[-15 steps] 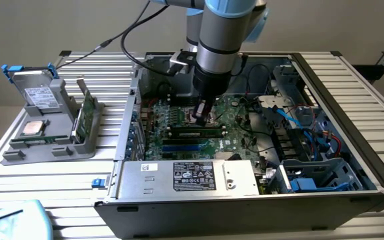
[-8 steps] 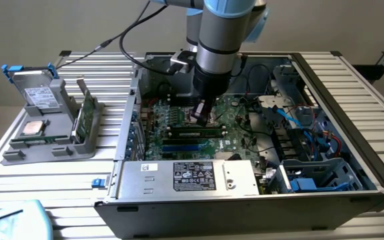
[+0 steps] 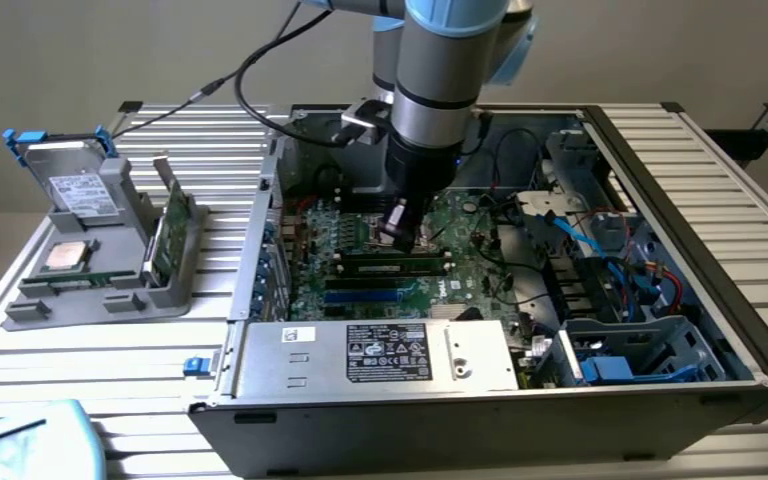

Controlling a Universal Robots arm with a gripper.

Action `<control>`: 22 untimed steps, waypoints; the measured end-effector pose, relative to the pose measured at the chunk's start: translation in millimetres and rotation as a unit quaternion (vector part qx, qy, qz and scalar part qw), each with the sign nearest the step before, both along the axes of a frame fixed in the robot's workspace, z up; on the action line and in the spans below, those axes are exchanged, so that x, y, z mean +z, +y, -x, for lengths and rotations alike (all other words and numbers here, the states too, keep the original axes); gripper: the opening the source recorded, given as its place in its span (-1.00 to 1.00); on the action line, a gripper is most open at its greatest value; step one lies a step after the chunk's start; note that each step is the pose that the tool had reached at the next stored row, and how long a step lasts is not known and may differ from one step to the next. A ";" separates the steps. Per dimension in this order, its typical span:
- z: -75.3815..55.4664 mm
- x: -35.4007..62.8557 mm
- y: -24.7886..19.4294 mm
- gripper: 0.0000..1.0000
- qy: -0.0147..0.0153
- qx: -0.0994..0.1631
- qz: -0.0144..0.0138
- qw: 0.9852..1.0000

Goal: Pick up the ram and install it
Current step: 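Press down the ram until it locks into place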

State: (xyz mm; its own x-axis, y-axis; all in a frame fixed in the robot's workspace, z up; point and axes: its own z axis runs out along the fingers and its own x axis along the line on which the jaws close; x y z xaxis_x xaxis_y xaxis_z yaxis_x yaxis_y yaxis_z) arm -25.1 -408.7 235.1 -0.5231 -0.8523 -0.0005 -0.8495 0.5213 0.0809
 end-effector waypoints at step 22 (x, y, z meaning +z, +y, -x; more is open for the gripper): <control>4.6 6.3 0.0 -0.79 0.000 -0.074 0.001 0.997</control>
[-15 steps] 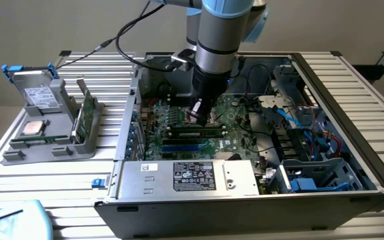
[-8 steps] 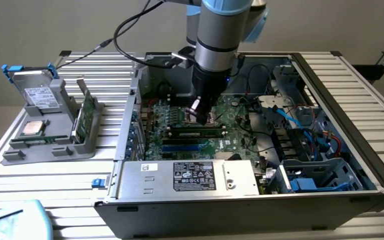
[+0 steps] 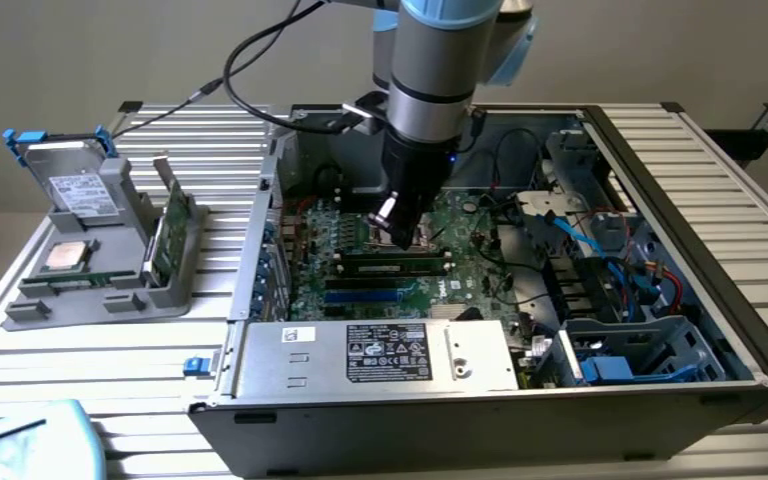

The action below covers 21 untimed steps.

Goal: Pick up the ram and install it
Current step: 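Press down the ram until it locks into place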

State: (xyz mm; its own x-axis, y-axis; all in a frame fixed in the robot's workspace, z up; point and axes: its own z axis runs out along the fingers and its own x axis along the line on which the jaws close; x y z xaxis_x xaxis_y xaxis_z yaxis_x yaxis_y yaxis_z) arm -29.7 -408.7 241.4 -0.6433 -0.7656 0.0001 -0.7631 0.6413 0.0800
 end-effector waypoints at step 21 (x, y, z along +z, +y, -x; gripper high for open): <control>3.0 0.3 0.0 -0.79 -0.002 -0.069 0.015 0.998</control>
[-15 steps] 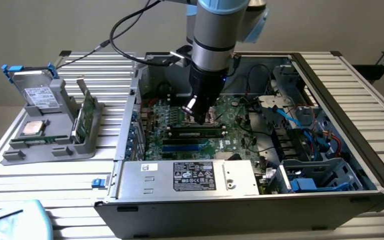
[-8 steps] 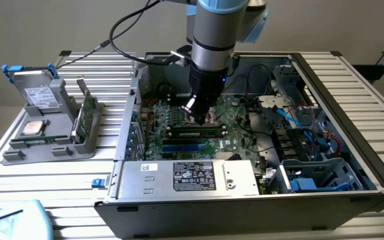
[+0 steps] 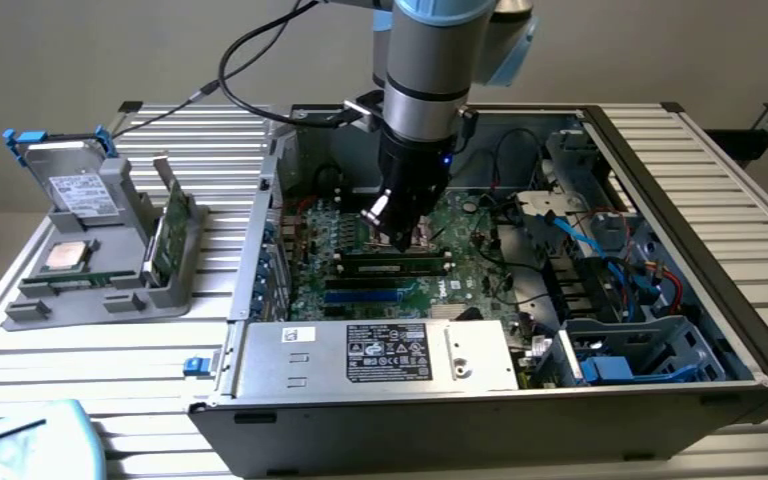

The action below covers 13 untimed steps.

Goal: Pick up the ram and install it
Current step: 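Press down the ram until it locks into place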

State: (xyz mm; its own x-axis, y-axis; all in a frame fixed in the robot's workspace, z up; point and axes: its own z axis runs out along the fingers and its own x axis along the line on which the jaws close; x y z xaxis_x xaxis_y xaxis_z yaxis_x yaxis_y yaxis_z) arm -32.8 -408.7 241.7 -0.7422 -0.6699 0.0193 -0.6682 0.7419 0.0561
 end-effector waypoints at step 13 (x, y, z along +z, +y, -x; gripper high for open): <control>0.0 0.0 0.0 -0.79 -0.003 -0.076 0.000 0.997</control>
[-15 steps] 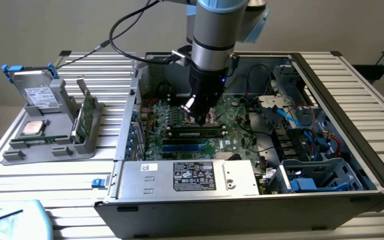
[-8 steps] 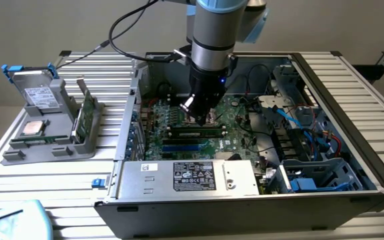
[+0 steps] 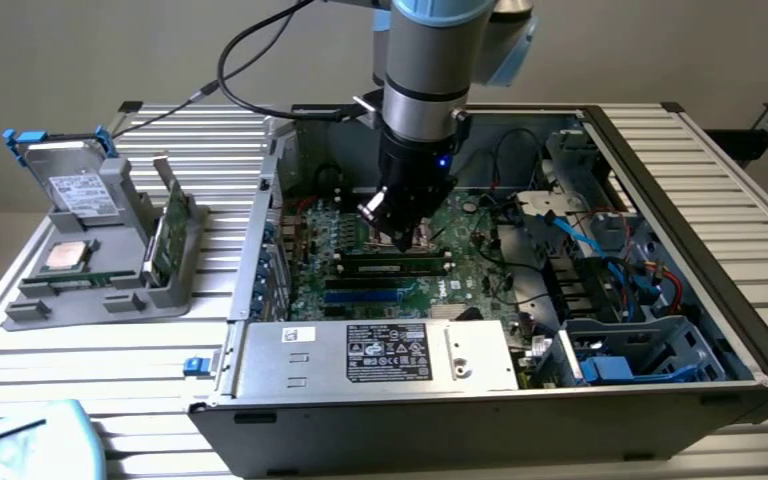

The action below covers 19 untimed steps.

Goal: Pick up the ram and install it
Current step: 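Press down the ram until it locks into place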

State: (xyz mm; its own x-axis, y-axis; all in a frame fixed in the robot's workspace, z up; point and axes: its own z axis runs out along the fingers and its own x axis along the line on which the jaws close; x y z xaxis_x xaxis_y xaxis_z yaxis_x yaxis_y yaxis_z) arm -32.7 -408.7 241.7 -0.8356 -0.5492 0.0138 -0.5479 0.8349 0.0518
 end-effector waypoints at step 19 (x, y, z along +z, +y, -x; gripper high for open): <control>1.4 1.6 0.0 -0.79 -0.003 -0.101 0.000 0.995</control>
State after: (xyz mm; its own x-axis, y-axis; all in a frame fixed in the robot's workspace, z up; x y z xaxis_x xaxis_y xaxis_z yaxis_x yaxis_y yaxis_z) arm -34.1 -408.7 243.3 -0.9289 -0.3702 0.0093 -0.3693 0.9280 0.0494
